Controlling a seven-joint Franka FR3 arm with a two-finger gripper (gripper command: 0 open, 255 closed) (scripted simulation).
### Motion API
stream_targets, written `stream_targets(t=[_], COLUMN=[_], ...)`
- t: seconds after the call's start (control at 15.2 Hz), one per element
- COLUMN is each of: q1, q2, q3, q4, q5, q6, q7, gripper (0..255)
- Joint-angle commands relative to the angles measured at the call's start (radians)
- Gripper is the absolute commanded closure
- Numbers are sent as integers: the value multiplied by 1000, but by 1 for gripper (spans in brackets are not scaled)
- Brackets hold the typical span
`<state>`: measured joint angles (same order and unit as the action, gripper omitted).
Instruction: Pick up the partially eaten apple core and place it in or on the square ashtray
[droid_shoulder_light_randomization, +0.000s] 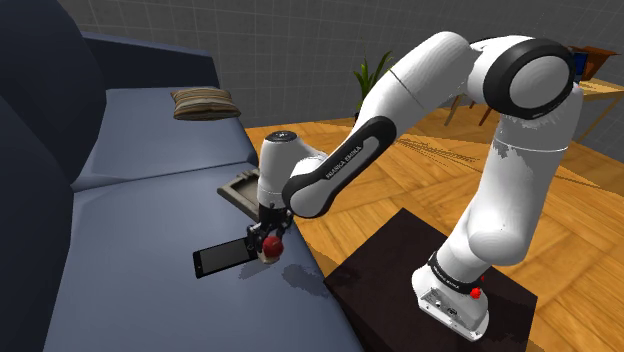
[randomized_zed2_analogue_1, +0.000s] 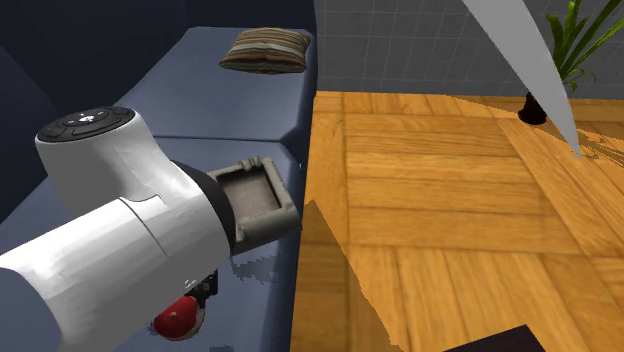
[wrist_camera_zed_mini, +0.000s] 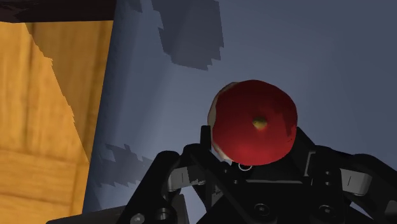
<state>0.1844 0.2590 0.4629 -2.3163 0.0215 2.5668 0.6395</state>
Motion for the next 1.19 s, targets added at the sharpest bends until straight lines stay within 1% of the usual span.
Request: stream_targets(t=[0.0, 0.86, 1.06, 1.12], q1=[-8, -33, -35, -46], q2=[-26, -174, -201, -183], q3=[8, 34, 35, 24], q4=[-1, 34, 46, 68], q5=[17, 102, 115, 104], q6=[-24, -195, -230, -239], q7=[-11, -56, -62, -76], gripper=[255, 255, 255, 255])
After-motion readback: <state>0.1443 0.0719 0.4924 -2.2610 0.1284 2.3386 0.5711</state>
